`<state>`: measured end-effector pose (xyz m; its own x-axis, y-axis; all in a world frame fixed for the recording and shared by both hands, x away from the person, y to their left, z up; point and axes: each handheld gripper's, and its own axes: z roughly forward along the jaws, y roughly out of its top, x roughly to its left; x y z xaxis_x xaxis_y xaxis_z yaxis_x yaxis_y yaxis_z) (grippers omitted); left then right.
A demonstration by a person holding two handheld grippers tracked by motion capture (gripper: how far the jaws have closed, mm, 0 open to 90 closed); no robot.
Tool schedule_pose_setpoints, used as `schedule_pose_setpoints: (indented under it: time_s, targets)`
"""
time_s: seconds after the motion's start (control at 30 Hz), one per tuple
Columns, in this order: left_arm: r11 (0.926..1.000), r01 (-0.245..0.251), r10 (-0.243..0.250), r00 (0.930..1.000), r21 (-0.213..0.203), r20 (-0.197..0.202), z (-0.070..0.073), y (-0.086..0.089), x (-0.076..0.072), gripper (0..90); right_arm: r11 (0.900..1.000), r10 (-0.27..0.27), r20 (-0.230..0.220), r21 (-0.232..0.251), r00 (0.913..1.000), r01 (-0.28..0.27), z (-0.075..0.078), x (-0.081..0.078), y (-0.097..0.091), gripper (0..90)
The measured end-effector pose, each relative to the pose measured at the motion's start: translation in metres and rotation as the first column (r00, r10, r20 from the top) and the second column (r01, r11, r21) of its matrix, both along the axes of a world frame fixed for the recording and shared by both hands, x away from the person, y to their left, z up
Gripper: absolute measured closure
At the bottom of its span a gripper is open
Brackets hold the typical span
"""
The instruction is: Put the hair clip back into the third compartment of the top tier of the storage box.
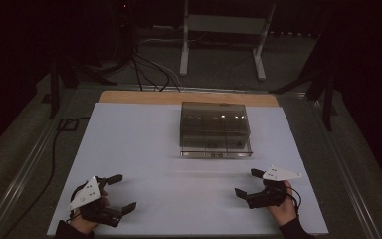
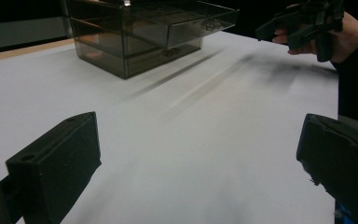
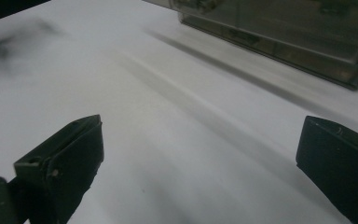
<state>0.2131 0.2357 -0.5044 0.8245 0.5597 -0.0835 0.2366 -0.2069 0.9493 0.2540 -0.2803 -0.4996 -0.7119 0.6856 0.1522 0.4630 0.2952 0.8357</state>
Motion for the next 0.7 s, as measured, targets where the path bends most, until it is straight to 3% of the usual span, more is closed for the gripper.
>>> schedule_pose_setpoints:
  time_s: [0.33,0.7]
  targets:
    - [1.0,-0.001,0.001,1.0,0.002,0.0,0.0,0.0,0.0,0.6,0.9959,-0.049,-0.007,0.076,0.9987,0.05,-0.003,-0.009,-0.025,0.7]
    - [1.0,-0.001,0.001,1.0,0.0,-0.006,-0.001,-0.001,0.001,0.6,0.9922,-0.09,-0.008,0.086,0.9959,0.091,-0.007,-0.012,-0.034,0.7]
